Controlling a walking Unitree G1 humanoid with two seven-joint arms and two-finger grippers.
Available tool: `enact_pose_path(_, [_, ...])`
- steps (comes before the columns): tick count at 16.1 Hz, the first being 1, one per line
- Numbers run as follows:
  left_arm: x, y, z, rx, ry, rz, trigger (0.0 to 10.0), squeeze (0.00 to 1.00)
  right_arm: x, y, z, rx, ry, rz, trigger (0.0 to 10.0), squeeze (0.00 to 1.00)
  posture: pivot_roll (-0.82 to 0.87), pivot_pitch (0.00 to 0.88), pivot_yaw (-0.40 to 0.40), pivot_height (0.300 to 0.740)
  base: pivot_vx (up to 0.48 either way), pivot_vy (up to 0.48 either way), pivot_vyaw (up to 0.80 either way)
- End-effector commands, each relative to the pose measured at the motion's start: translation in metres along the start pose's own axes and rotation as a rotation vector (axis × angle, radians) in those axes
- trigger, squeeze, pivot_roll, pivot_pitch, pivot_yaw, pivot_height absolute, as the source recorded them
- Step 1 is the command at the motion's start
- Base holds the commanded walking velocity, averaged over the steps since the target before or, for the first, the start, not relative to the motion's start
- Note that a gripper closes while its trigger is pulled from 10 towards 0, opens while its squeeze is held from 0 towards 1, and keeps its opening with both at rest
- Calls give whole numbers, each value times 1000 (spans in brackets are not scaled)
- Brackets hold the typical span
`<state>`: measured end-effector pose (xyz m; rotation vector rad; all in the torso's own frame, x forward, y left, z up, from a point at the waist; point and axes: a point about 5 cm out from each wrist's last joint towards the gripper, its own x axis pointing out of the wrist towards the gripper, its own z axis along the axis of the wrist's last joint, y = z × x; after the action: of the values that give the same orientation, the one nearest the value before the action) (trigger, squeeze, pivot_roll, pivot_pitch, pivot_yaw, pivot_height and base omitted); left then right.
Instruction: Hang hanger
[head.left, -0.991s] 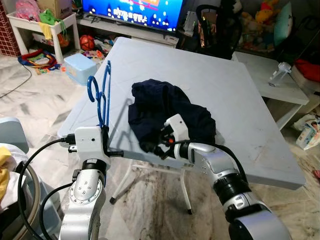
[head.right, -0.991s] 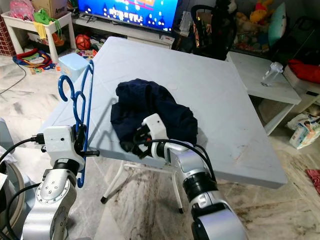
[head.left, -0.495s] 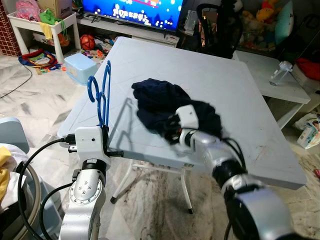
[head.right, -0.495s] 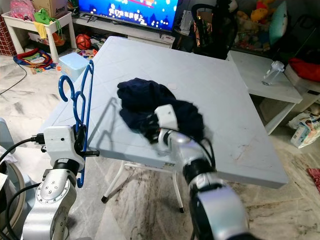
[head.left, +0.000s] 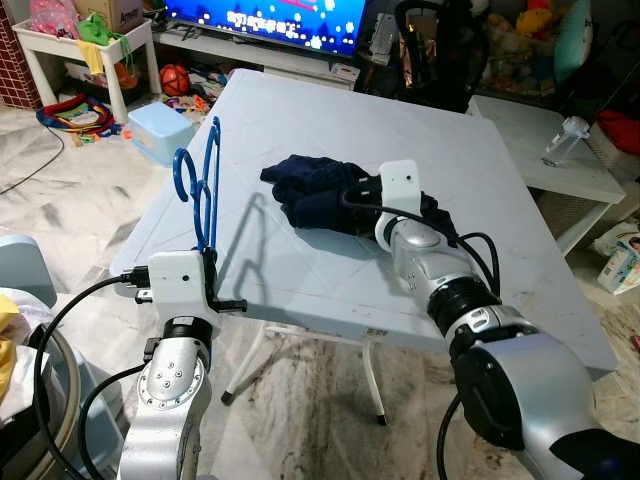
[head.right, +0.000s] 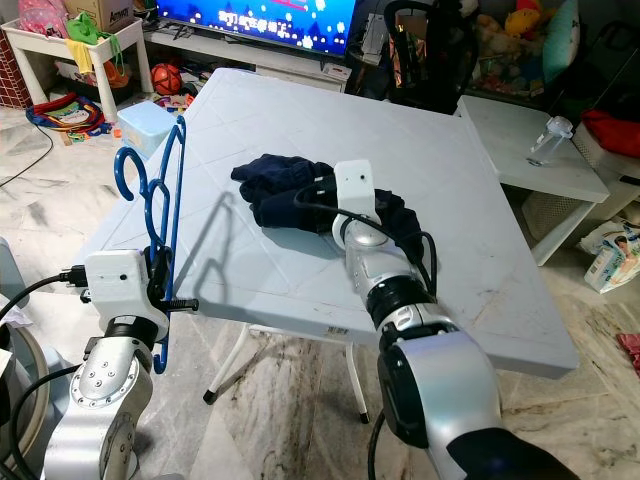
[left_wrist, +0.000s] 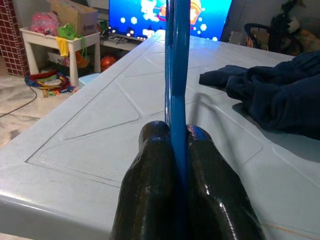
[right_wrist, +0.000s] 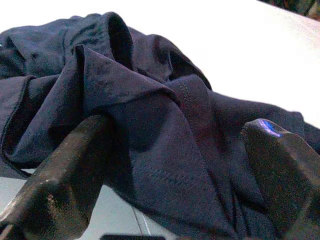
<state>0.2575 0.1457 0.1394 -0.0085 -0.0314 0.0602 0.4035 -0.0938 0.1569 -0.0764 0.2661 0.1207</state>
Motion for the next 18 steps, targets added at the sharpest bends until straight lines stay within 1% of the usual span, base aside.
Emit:
enact_pose_path(1, [-2,-6,-9,-3,50,-12,10000,0,0,-4,-5,33,14,15,10000,733,214,65,-200,740,0,0,0])
enact_pose_path(2, [-2,-6,-10,-3,50,-12,10000,0,0,-4,-7,41,19,31,10000,733,214,65,-200,740,0,0,0])
enact_pose_path(3, [-3,-6,-11,-5,53,-12,10000,0,-1,-8,-16,41,37,57,10000,451,212,64,-206,740,0,0,0])
enact_pose_path(4, [-5,-5,-13,-6,61,-12,10000,0,-4,-21,-30,16,55,66,10000,110,211,62,-209,740,0,0,0])
enact_pose_path(5, [-6,-5,-15,-5,67,-16,10000,0,-8,-33,-41,1,63,62,10000,0,208,56,-211,740,0,0,0])
enact_pose_path(6, [-6,-5,-16,-5,70,-19,10000,0,-9,-38,-46,-7,66,59,10000,0,208,56,-211,740,0,0,0])
enact_pose_path(7, [-7,-4,-17,-5,73,-23,10000,0,-12,-48,-53,-13,66,48,10000,0,200,47,-209,740,0,0,0])
enact_pose_path(8, [-7,-4,-18,-5,75,-32,10000,0,-17,-62,-61,-18,55,27,10000,0,195,41,-206,740,0,0,0])
enact_pose_path(10, [-8,-4,-20,-6,82,-46,10000,0,-25,-78,-70,-28,42,9,10000,0,184,31,-198,740,0,0,0])
enact_pose_path(11, [-8,-4,-21,-2,83,-56,10000,0,-32,-84,-73,-29,-8,27,10000,0,180,26,-199,740,0,0,0])
enact_pose_path(12, [-9,-3,-22,-2,82,-54,10000,0,-37,-88,-74,-25,-43,33,10000,0,183,15,-194,740,0,0,0])
enact_pose_path(13, [-9,-3,-22,-3,81,-51,10000,0,-39,-89,-74,-22,-55,30,10000,0,183,15,-194,740,0,0,0])
enact_pose_path(14, [-10,0,-23,5,76,-37,10000,0,-53,-92,-72,47,-165,13,10000,0,183,6,-185,740,0,0,0])
enact_pose_path(15, [-11,1,-23,5,79,-47,10000,0,-60,-93,-69,86,-218,-5,10000,0,180,3,-183,740,0,0,0])
enact_pose_path(16, [-13,2,-24,7,83,-59,10000,0,-67,-92,-65,104,-258,-28,10000,0,184,0,-186,740,0,0,0])
enact_pose_path(17, [-15,4,-26,13,87,-61,10000,0,-71,-92,-64,126,-277,-48,10000,0,187,0,-185,740,0,0,0])
enact_pose_path(18, [-20,5,-28,31,92,-77,10000,0,-77,-86,-61,158,-304,-70,10000,0,185,0,-181,740,0,0,0])
